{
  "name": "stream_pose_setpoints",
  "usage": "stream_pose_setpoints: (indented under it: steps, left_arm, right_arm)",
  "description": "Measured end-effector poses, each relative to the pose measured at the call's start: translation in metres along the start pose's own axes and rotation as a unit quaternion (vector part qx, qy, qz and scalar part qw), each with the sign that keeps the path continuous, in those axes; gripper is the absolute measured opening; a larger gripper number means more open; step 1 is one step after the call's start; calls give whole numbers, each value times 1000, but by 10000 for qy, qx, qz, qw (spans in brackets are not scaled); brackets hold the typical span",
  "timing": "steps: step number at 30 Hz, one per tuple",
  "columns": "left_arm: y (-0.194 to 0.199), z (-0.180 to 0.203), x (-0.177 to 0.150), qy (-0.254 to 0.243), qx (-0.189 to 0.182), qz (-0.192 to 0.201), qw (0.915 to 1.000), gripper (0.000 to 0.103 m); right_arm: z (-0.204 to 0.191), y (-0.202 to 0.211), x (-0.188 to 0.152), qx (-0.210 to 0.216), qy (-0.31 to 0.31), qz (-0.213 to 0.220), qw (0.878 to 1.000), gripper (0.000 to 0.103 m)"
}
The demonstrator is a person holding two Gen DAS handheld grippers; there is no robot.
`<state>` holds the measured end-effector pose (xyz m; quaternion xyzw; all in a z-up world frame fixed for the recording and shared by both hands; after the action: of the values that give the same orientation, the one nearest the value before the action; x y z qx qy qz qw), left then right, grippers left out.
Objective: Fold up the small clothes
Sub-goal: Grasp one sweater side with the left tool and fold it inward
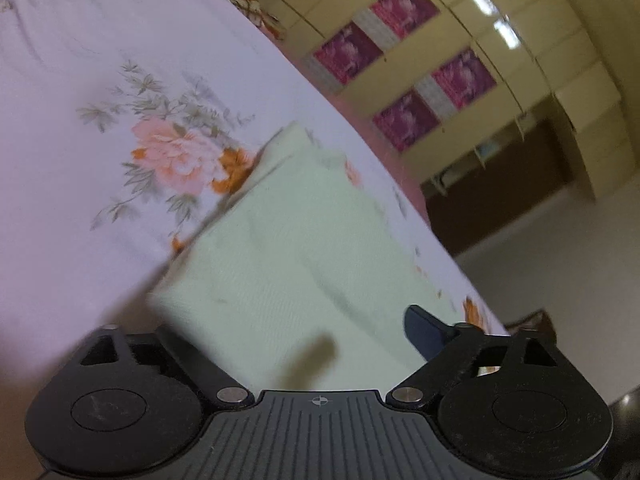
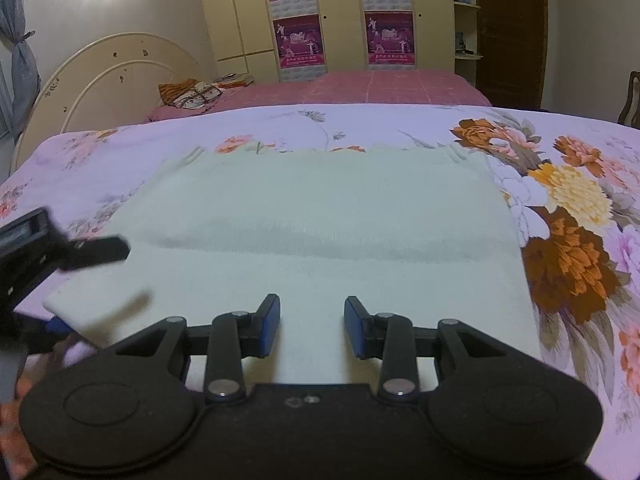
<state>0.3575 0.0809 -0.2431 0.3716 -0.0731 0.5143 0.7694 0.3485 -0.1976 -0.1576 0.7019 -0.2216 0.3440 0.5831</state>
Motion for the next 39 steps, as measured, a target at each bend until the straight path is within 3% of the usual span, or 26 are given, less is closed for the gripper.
stream_pose_setpoints:
  steps: [4, 8, 13, 15, 18, 20, 24, 26, 29, 32, 34, 36, 39]
  left_arm:
    - [-22, -11, 8, 478, 26, 58, 9988, 35]
    - [-32, -16, 12, 576, 79, 105, 9983, 14]
    - [-33, -9, 17, 247, 10, 156, 9996, 12]
    - [-29, 3, 21, -29, -100, 212, 9997, 12]
    - [-29, 28, 29, -532, -302, 269, 9978, 12]
    - [-29, 50, 32, -918, -495, 273, 9942, 12]
    - [-35, 111, 26, -1833, -1092, -15, 9770, 12]
    - [-44, 143, 12, -2210, -1388, -269, 9650, 12]
    - [-60, 178, -20, -2552, -1783, -808, 9469, 12]
    - [-70, 193, -55, -2778, -1904, -1388, 9313, 12]
    - [-65, 196, -71, -2932, -1939, -1529, 9236, 13]
    - [-53, 192, -66, -2933, -1821, -1343, 9289, 13]
    - [-38, 171, -44, -2709, -1367, -1136, 9461, 13]
  right_arm:
    - [1, -10, 8, 75, 24, 79, 9999, 35]
    - [1, -20, 22, 52, 137, 209, 9997, 35]
    - [-3, -36, 35, -183, 442, 329, 9983, 35]
    - [-6, -51, 29, -376, 695, 130, 9968, 37]
    - [-24, -54, 9, -693, 1559, 408, 9845, 37]
    - [-27, -54, 5, -764, 1546, 489, 9838, 37]
    - [-16, -45, 11, -510, 1224, 408, 9903, 36]
    - [4, -29, 17, -207, 511, 437, 9975, 34]
    - [36, 2, 15, -197, -83, 582, 9981, 34]
    - [65, 26, 5, -314, -450, 581, 9968, 36]
    - [83, 40, -8, -362, -702, 500, 9956, 36]
    - [96, 50, -19, -310, -917, 466, 9942, 36]
    - [103, 62, -22, -12, -1272, 521, 9905, 38]
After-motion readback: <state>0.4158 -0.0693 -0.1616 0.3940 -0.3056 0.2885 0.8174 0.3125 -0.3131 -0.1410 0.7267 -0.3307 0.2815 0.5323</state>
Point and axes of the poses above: each gripper's, at about its wrist camera, not at the fingertips, and y roughly against the way its jaws point, z to its right, x to its top, the point moved 2 cm from there along -y, roughly the way its jaws point, and after that the axes turned 1 degree about -x, right-handed, at the moved point
